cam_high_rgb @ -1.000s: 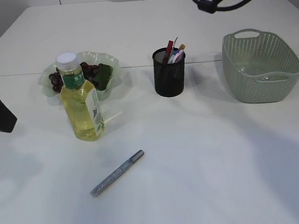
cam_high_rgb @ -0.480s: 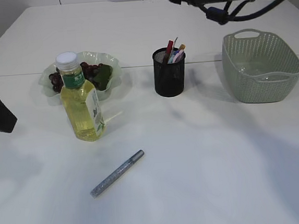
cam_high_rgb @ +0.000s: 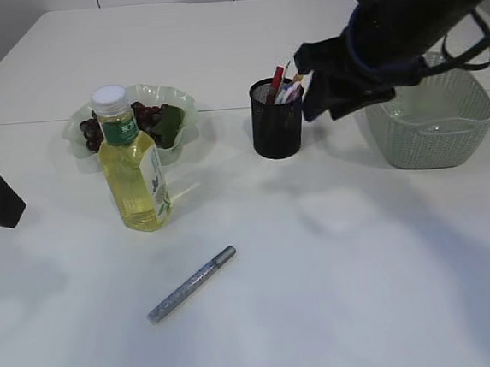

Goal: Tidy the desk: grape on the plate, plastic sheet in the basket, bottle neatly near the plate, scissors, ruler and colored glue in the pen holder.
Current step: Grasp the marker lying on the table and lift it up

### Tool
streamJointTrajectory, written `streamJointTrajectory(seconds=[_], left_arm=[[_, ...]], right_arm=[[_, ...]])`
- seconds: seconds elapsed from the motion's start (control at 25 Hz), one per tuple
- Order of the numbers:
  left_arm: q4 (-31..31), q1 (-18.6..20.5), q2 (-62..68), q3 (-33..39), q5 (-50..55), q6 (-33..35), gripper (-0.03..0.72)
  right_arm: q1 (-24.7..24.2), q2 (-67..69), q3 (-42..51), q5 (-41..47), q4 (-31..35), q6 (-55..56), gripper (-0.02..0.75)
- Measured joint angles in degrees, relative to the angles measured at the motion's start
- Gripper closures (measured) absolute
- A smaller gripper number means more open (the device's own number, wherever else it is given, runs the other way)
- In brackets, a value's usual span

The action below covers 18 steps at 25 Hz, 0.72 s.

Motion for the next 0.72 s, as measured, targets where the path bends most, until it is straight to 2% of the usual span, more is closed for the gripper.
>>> streamJointTrajectory(seconds=[0.12, 0.28, 0.44, 0.72], left_arm=[[0.0, 0.0, 0.0, 0.0, 0.5, 0.0, 0.185], [0.0, -1.1, 0.0, -0.1, 0.7, 0.0, 0.186], [0.6, -5.8, 0.1, -1.1, 0.1, 0.0, 0.188], [4.2, -14.6, 3.8, -5.8, -2.0, 0.0, 0.191]], right_arm=[[0.0, -2.1, 0.2, 5.6, -11.1, 6.3, 0.414], [0.0, -4.9, 0.9, 11.8, -19.4, 9.3, 0.414], [0.0, -8.2, 5.2, 13.3, -22.6, 9.7, 0.398], [0.0, -16.7, 14.0, 14.5, -25.0, 9.8, 0.309]])
